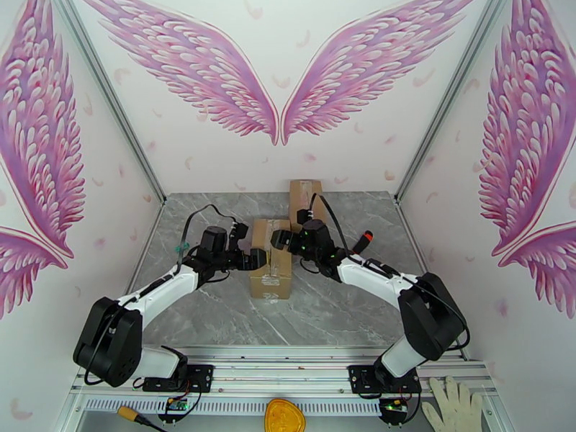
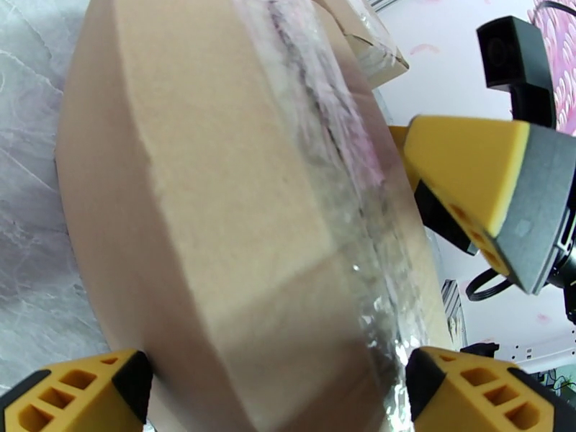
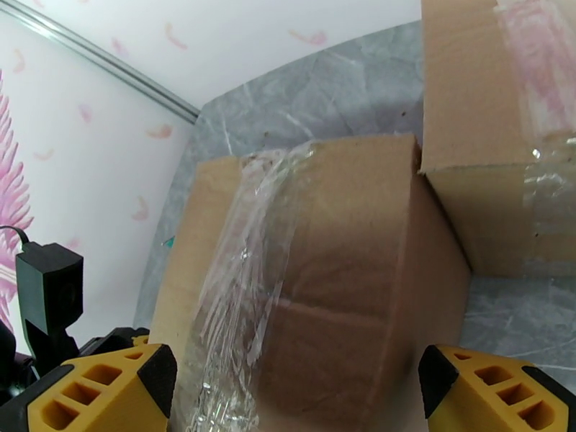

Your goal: Unpack the express box

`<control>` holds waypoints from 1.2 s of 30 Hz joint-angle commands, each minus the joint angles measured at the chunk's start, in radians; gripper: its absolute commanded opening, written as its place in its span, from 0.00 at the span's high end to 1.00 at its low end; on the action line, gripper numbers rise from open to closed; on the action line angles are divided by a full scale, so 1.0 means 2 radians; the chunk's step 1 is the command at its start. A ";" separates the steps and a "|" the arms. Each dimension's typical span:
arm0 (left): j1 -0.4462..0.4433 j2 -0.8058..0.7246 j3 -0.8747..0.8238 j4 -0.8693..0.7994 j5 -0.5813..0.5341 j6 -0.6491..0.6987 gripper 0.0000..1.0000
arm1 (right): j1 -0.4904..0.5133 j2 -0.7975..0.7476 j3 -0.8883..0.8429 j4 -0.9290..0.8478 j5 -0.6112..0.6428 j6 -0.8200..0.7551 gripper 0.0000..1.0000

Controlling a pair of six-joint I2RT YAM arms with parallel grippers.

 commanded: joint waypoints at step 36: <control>0.044 0.004 0.148 -0.008 -0.151 0.202 0.01 | -0.297 0.120 0.144 -0.326 0.171 -0.004 0.37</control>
